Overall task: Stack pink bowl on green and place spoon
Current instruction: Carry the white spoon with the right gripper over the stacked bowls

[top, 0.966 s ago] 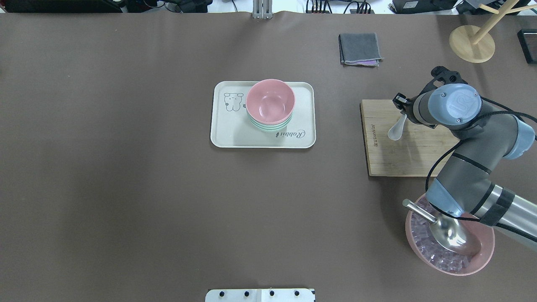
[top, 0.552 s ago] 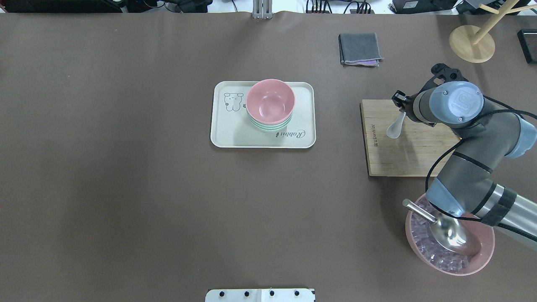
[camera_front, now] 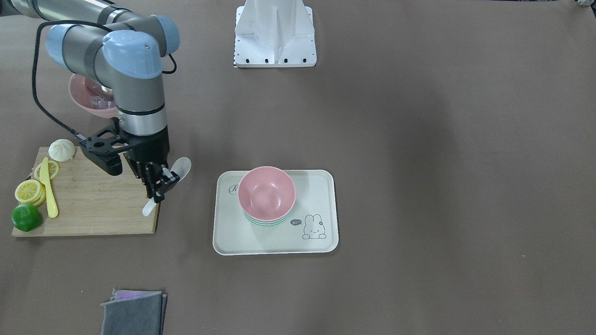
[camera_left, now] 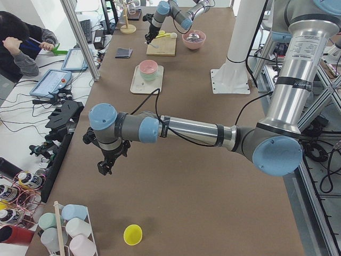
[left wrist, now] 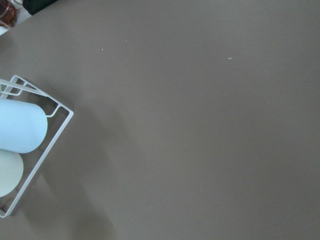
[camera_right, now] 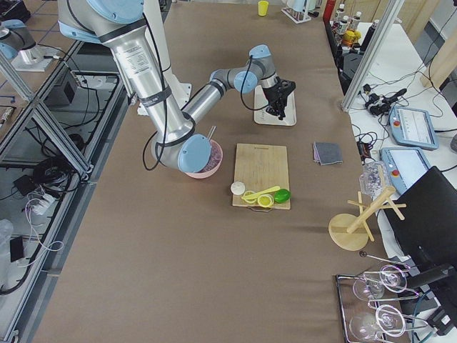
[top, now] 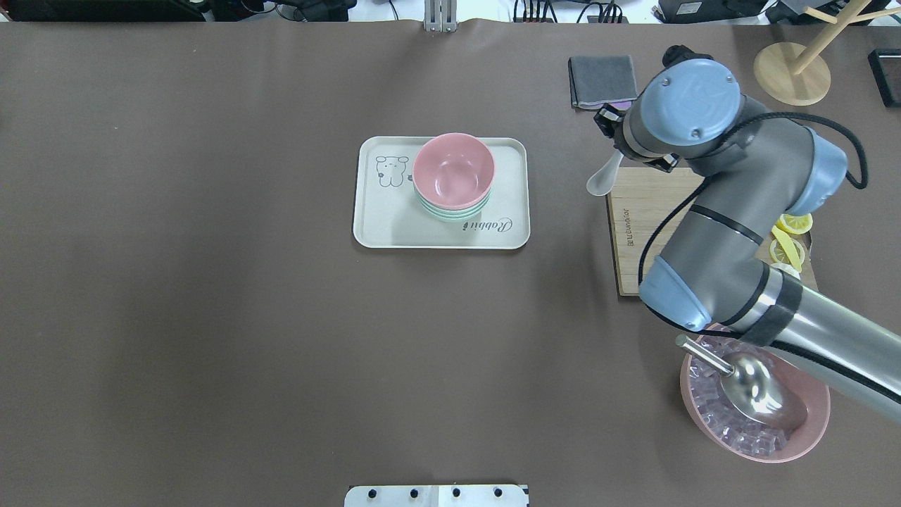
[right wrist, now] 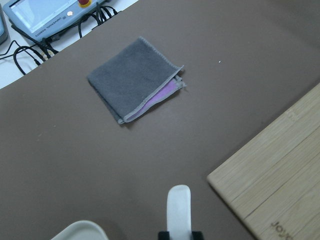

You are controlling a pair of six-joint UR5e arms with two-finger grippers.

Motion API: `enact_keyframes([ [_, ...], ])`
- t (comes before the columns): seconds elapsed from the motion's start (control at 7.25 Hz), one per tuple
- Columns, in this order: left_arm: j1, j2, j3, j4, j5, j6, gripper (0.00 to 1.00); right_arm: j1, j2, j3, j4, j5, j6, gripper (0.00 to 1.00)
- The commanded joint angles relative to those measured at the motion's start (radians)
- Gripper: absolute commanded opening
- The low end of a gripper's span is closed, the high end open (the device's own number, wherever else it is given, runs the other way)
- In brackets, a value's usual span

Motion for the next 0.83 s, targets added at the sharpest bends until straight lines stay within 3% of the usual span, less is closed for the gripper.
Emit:
enact_keyframes([
  [0.0,0.000,0.003,-0.002,0.000,0.000,0.001,0.99,-0.060,0.210,-0.132,-0.086,-0.048,0.057,0.00],
  [0.14,0.000,0.003,0.000,0.000,0.000,0.001,0.99,-0.093,0.276,-0.191,-0.083,-0.089,0.057,0.00],
  [0.41,0.000,0.003,0.004,0.000,0.000,0.001,0.99,-0.178,0.283,-0.229,-0.083,-0.196,0.057,0.00],
  [0.69,0.002,0.001,0.009,0.000,0.000,0.001,0.99,-0.183,0.287,-0.245,-0.083,-0.203,0.056,0.00],
])
